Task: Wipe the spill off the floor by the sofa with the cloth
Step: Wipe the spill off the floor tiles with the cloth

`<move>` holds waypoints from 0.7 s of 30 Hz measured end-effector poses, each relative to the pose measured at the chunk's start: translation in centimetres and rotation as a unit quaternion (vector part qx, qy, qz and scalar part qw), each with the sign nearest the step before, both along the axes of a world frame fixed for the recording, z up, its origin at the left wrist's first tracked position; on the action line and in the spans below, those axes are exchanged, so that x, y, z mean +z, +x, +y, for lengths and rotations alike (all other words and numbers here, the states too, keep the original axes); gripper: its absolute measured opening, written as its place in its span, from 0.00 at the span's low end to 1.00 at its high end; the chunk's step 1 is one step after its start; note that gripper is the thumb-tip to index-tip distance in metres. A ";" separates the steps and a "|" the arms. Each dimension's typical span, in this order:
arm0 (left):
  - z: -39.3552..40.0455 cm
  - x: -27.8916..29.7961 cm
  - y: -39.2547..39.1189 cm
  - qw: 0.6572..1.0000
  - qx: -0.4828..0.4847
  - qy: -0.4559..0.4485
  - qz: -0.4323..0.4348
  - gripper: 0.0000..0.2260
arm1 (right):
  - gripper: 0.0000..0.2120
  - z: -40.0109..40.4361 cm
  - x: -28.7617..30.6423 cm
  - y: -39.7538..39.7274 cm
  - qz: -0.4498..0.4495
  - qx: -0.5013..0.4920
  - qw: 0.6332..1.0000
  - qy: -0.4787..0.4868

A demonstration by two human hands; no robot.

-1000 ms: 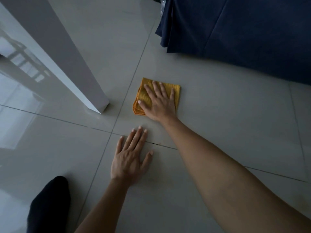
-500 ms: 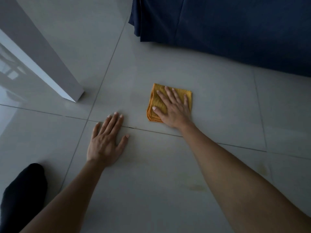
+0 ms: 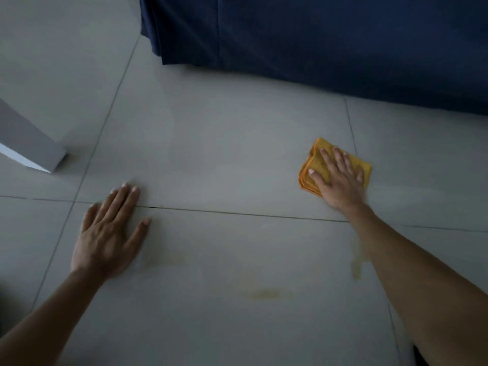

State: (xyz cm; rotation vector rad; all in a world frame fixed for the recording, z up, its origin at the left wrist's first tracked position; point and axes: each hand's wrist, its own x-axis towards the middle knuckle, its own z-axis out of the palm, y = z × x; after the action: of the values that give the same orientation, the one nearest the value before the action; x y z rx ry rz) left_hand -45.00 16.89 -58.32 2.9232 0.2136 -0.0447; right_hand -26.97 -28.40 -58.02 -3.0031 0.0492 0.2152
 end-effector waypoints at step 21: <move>0.9 0.6 -7.1 0.998 0.022 -0.043 0.028 0.34 | 0.37 5.7 0.0 -7.8 0.005 -0.053 0.999 0.008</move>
State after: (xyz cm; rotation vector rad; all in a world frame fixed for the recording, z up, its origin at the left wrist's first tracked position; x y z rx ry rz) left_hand -52.11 17.81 -57.70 2.8326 0.2775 -0.1267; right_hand -34.81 -22.74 -57.98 -2.9721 0.2070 0.2171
